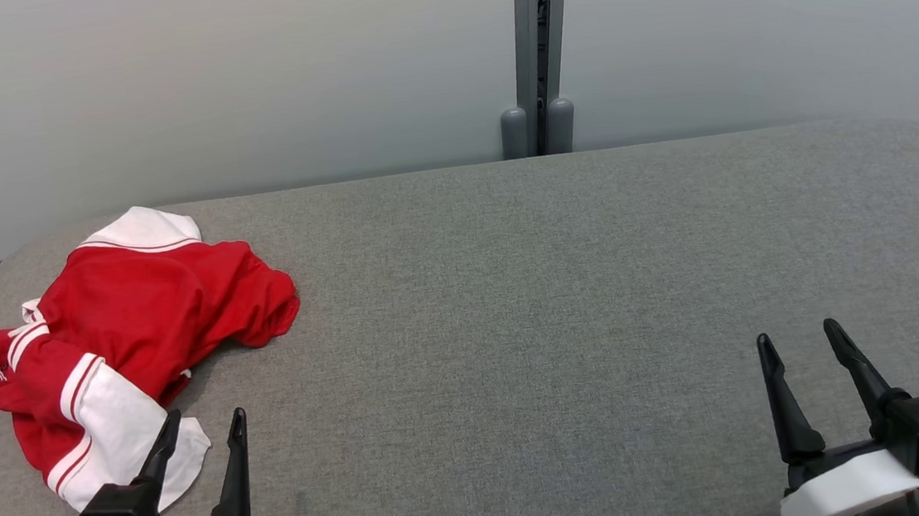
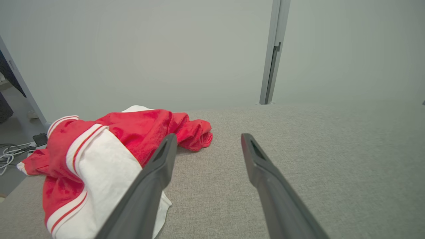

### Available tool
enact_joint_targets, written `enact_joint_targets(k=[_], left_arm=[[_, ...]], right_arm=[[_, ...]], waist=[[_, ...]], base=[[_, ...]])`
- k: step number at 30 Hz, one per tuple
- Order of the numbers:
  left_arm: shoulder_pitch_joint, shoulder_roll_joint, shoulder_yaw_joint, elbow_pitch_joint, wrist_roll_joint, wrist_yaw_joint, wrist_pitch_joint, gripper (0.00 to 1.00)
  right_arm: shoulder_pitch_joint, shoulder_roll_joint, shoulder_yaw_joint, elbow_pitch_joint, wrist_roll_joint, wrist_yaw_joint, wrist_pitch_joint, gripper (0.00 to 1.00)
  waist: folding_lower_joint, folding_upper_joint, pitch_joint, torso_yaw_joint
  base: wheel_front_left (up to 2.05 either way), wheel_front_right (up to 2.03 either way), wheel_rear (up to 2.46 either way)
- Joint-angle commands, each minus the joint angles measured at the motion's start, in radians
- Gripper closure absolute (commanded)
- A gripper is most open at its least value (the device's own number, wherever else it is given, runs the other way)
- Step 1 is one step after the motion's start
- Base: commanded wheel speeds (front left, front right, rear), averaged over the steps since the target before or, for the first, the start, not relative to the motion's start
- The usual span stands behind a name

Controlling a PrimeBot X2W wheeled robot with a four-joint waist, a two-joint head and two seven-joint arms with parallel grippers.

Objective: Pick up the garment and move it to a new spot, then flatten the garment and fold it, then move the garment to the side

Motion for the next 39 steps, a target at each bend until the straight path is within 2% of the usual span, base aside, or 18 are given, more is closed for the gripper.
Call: enact_joint_targets(k=[1, 9, 24, 29, 39], left_arm=[[-0.004, 0.004, 0.005, -0.001, 0.024, -0.005, -0.009, 0.0], [0.001, 0.002, 0.013, 0.015, 0.061, -0.005, -0.023, 0.0], [-0.012, -0.003, 0.004, 0.022, 0.048, -0.007, -0.02, 0.0], [-0.019, -0.006, -0.002, 0.03, 0.045, -0.007, -0.02, 0.0], [0.003, 0.005, 0.01, 0.044, 0.035, -0.007, -0.02, 0.0]], right_arm=[[0.001, -0.006, -0.002, -0.004, -0.024, 0.002, -0.011, 0.0], [0.007, -0.007, 0.001, -0.004, -0.059, 0.002, -0.027, 0.0], [0.016, -0.006, -0.006, -0.003, -0.041, 0.002, -0.024, 0.0], [0.031, -0.006, 0.004, -0.001, -0.046, 0.002, -0.024, 0.0], [0.028, -0.006, 0.044, 0.002, -0.029, 0.002, -0.024, 0.0]], waist=[[0.0, -0.0001, 0.001, 0.0], [0.0, -0.0001, 0.002, 0.0], [0.0, -0.0001, -0.002, 0.026], [0.0, -0.0001, -0.016, 0.093], [0.0, -0.0001, -0.044, 0.31]], base=[[0.0, 0.0, 0.0], [0.0, 0.0, 0.0], [0.0, 0.0, 0.0], [0.0, 0.0, 0.0], [0.0, 0.0, 0.0]])
